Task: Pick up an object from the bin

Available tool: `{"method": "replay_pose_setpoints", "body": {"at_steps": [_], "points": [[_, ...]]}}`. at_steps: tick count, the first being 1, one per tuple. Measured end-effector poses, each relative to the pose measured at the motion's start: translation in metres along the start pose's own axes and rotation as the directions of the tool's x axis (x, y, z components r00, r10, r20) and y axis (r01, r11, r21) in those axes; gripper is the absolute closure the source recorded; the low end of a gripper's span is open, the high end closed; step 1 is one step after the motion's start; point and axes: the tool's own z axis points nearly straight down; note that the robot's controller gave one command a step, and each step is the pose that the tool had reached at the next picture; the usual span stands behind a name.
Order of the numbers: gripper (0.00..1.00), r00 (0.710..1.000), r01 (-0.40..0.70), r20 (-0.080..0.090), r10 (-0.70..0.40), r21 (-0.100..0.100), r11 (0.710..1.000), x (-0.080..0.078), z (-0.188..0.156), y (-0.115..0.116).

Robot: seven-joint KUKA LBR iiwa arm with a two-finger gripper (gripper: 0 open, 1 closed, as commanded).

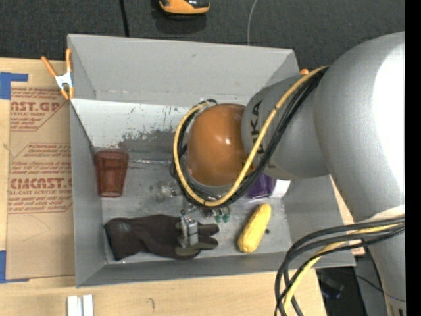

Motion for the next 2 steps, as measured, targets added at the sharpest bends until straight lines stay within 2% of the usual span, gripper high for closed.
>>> {"method": "replay_pose_setpoints", "body": {"at_steps": [1, 2], "points": [[1.0, 0.984, -0.178, 0.0, 0.178, -0.001, 0.984, 0.0017, 0.0126, 0.0094], [1.0, 0.984, -0.178, 0.0, 0.178, -0.001, 0.984, 0.0017, 0.0126, 0.0094]]}}
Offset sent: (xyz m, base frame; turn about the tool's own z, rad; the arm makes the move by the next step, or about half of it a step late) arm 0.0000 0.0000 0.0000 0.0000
